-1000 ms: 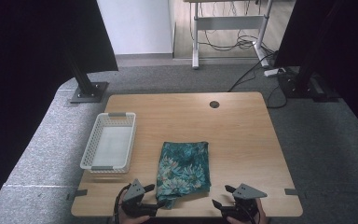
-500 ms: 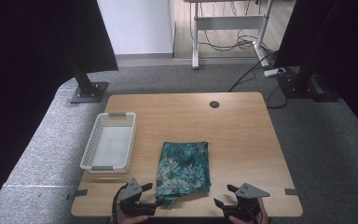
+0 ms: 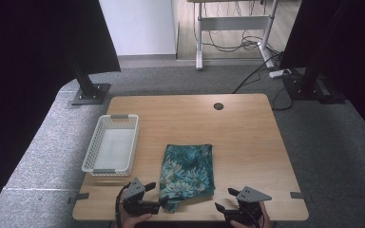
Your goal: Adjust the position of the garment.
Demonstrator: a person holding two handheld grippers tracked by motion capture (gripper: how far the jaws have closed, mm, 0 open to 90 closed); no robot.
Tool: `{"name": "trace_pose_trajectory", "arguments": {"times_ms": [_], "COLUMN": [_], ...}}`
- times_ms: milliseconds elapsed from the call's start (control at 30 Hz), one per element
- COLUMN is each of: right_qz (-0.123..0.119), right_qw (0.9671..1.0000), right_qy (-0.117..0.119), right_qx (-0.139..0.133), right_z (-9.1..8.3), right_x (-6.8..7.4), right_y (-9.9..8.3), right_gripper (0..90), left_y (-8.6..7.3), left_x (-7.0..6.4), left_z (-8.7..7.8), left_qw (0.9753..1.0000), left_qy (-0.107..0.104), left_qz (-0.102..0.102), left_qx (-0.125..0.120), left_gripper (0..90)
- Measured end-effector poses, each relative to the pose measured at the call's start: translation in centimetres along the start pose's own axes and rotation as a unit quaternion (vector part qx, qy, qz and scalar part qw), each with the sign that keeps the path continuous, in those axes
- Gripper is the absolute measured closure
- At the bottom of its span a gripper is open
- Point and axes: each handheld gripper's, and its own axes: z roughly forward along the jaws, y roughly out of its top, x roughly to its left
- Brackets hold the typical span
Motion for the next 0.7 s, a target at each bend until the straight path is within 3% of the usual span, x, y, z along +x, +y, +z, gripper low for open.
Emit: {"name": "trace_pose_trajectory", "arguments": {"times_ms": [167,700], "right_qz": [-0.003,-0.007], "right_qw": [1.0000,0.9996], "right_qy": [0.007,0.028], "right_qx": [-0.002,-0.009], "right_z": [0.3,2.2], "right_x": [0.4,1.3], "right_y": [0.3,2.1], "right_gripper": [23.6,24.2], "left_y": [0.5,2.1], "left_x": [0.3,0.9], "left_z": [0.6,2.0], "left_qw": [1.0000,0.9999], "left_qy": [0.000,0.006], "left_qz": [-0.004,0.010], "left_qx": [-0.004,-0.001], "left_gripper": [21.7,21.9]}}
